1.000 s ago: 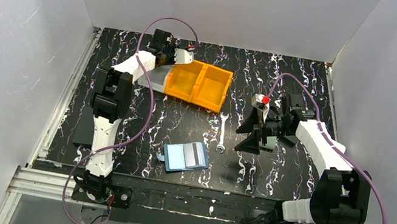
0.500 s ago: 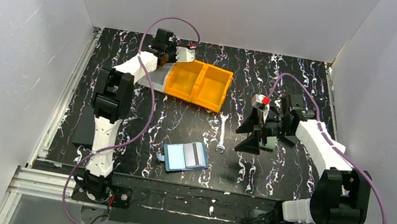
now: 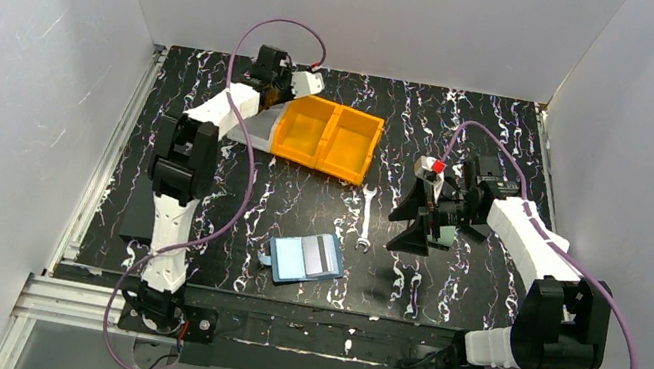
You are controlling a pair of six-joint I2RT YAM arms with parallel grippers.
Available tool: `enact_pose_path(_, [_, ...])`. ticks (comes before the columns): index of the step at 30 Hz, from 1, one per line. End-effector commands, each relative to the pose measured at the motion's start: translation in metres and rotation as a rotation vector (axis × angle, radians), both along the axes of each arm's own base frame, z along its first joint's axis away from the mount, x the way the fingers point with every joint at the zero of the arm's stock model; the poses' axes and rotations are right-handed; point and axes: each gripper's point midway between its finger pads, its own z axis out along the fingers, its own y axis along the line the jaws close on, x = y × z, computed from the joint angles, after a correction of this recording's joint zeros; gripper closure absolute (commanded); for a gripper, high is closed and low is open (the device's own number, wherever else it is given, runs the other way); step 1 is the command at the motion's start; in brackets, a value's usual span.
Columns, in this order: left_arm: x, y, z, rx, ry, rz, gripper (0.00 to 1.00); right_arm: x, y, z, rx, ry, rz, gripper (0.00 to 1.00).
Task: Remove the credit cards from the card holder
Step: Place the credit card in the storage box.
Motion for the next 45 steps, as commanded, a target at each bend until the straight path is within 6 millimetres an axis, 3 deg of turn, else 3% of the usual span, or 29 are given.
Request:
enact_pose_path(1, [-0.034,-0.011,0.056,-0.111,0.025,-0.021,1.00,-0.001,0.001,0.009,0.041,-0.004,0.005,0.02])
enact_pose_path(9, [-0.049,-0.007,0.051,-0.149,0.105,-0.031,1.00,-0.001,0.001,0.010,0.039,-0.008,0.003,0.02])
enact_pose_path(16, [-0.057,-0.003,0.016,-0.134,0.224,-0.051,1.00,-0.001,0.000,0.009,0.038,-0.010,0.003,0.02])
enact_pose_path(28, [-0.022,0.015,-0.012,-0.107,0.197,0.063,1.00,0.000,0.000,0.008,0.035,-0.001,0.000,0.02])
enact_pose_path(36, [0.004,0.030,-0.003,-0.073,0.120,0.156,1.00,0.001,0.000,0.006,0.032,0.005,-0.002,0.02])
enact_pose_path(45, [0.011,0.033,0.002,-0.073,0.093,0.182,1.00,0.002,-0.001,0.005,0.031,0.004,-0.005,0.02])
